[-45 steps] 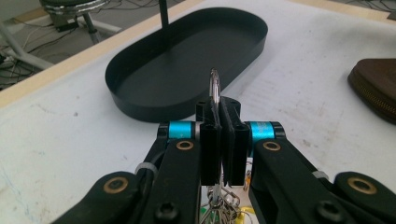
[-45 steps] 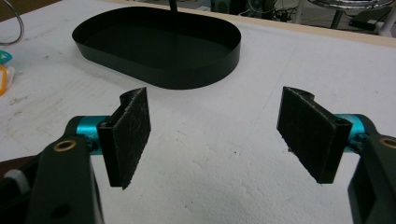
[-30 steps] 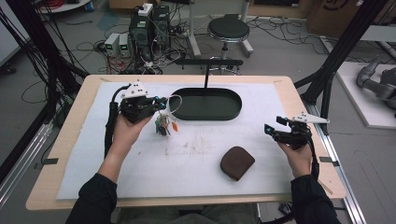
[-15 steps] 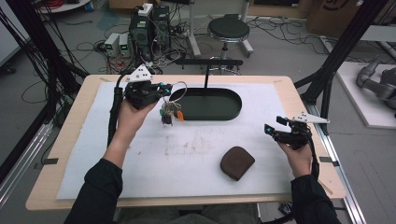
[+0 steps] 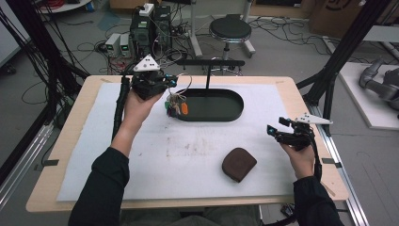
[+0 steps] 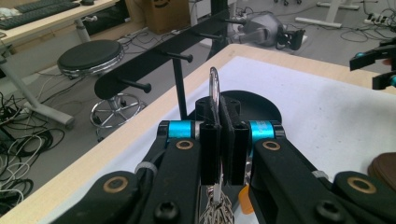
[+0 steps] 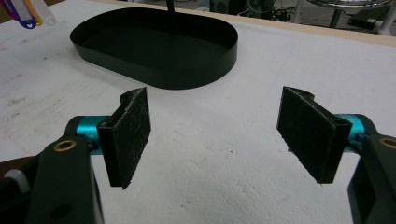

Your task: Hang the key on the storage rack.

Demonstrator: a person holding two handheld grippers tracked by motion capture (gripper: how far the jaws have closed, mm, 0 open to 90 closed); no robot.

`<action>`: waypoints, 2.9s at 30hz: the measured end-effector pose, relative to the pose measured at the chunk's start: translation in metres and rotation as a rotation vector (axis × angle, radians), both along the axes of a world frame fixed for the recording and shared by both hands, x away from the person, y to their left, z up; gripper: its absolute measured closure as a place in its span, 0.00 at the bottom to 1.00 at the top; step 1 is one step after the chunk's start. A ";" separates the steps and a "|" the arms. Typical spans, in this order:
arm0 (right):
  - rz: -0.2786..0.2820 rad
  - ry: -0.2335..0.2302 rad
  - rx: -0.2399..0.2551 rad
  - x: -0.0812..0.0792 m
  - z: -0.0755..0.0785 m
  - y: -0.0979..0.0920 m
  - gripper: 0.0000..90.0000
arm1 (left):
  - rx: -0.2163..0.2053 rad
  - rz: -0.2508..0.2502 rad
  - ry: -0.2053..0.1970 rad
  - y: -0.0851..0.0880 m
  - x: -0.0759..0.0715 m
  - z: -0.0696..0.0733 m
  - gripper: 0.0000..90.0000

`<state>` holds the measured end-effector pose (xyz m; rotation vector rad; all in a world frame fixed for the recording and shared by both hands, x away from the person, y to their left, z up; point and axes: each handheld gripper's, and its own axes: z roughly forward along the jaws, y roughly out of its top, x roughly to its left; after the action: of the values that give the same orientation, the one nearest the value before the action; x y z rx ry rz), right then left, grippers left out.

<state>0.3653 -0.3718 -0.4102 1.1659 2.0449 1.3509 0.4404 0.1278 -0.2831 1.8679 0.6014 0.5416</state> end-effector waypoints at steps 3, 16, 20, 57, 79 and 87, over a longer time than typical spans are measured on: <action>-0.001 0.003 0.001 0.000 0.000 0.000 0.29 | -0.005 0.008 0.002 -0.001 0.005 0.000 0.96; 0.005 0.006 0.001 0.001 -0.001 0.000 0.29 | 0.003 0.042 0.030 -0.005 0.029 -0.003 0.96; -0.003 0.004 0.004 0.001 -0.001 0.000 0.29 | -0.007 0.051 0.038 -0.005 0.034 -0.007 0.96; -0.002 0.011 -0.002 0.002 -0.002 0.000 0.29 | -0.002 0.114 0.088 -0.005 0.058 -0.023 0.96; 0.005 0.011 -0.011 0.002 -0.002 0.002 0.29 | 0.020 0.185 0.065 -0.005 0.055 -0.027 0.87; 0.004 0.015 -0.009 0.001 -0.002 0.002 0.29 | 0.014 0.202 0.043 0.000 0.036 -0.032 0.63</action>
<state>0.3668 -0.3700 -0.4120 1.1718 2.0631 1.3374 0.4766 0.1281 -0.3151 1.8464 0.8230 0.6396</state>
